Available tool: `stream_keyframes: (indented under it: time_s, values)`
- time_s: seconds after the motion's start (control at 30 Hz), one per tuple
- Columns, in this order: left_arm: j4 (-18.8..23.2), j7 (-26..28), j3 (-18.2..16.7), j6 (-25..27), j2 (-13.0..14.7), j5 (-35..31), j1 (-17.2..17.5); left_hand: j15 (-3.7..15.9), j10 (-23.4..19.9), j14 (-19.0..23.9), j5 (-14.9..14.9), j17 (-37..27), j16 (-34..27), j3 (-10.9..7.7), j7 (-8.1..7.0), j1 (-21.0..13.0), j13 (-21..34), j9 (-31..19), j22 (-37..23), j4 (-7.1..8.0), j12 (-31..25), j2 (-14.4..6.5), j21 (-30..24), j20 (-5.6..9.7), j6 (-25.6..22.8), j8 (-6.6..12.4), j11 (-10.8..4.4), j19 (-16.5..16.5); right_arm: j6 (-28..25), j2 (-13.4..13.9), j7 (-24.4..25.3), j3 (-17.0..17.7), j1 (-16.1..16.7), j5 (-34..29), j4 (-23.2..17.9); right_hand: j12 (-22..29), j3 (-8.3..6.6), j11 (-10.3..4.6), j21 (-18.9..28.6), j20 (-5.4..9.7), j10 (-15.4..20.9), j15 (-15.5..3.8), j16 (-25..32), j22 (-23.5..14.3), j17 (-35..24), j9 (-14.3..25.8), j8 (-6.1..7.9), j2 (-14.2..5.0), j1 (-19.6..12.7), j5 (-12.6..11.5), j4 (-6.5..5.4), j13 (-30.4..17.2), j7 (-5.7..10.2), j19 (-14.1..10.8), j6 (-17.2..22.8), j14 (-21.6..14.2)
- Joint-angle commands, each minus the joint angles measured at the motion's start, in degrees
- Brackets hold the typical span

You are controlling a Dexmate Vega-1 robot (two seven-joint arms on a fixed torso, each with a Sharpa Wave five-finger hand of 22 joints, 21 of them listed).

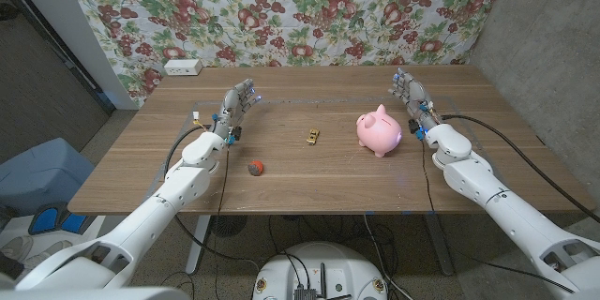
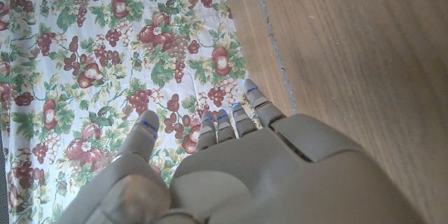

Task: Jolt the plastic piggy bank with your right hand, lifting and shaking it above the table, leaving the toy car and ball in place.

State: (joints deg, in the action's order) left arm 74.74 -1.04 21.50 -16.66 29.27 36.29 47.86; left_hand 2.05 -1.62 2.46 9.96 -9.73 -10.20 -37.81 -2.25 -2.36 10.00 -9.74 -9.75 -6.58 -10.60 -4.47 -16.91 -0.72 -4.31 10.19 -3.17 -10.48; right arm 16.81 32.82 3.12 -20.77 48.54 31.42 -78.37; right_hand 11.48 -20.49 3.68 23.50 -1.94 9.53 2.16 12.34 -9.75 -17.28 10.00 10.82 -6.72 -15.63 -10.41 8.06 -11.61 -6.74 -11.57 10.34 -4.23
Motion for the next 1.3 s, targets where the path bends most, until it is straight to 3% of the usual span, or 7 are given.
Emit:
stream_keyframes:
  time_s: [0.03,0.8,1.0,1.3]
  values:
    - [-0.67,-0.46,0.19,-0.41,-0.32,-0.04,-0.36,2.29,-0.02,0.62,0.36,-0.20,-0.17,-0.41,0.13,0.10,0.20,-0.20,-0.22,-0.03,-0.35,-1.95,0.22,-0.07,-0.45,0.22,-0.41,-0.57,-0.85,2.12,2.94,0.60,1.34,-2.75,-3.42,0.40,-0.17,0.17,-0.09,-0.12,0.69,0.01,0.24,-0.16,0.08,0.31,0.35,0.01,-0.69,-0.22,0.34,-0.10,0.14,-0.45,0.60,-0.39]
    - [0.58,-0.47,0.54,0.14,0.01,-0.33,-0.12,2.20,-0.13,0.72,0.35,-0.19,-0.18,-0.52,0.15,0.17,0.21,-0.20,-0.24,-0.12,-0.38,-1.88,0.66,-0.24,-0.70,0.29,-0.26,-0.79,-3.60,7.07,8.36,2.48,5.59,-8.82,-11.96,0.42,-0.12,0.10,-0.65,-0.53,1.06,0.18,0.38,-0.19,0.41,0.33,0.32,0.09,-0.62,-0.19,0.39,-0.09,0.26,-0.84,0.81,-0.65]
    - [0.58,-0.57,0.71,0.54,0.09,-0.43,-0.38,2.12,-0.21,0.77,0.35,-0.19,-0.20,-0.55,0.18,0.19,0.21,-0.21,-0.24,-0.14,-0.40,-1.86,0.76,-0.29,-0.73,0.29,-0.34,-0.87,-4.57,7.81,9.22,2.82,6.23,-9.95,-13.39,0.48,-0.15,-0.38,-1.10,-1.73,1.37,0.56,0.52,-0.20,0.56,0.34,0.35,0.09,-0.67,-0.22,0.44,-0.10,0.35,-0.49,1.01,-1.00]
    - [0.39,-0.38,0.68,0.62,0.01,-0.48,-0.61,2.10,-0.23,0.81,0.35,-0.19,-0.20,-0.57,0.15,0.22,0.21,-0.21,-0.25,-0.16,-0.40,-1.84,0.90,-0.32,-0.78,0.30,-0.32,-0.94,-6.10,8.63,10.57,2.95,6.73,-12.02,-15.04,0.53,-0.23,-0.38,-1.29,-1.88,1.67,0.78,0.69,-0.23,0.69,0.35,0.38,0.10,-0.82,-0.27,0.55,-0.11,0.30,-0.85,1.19,-1.38]
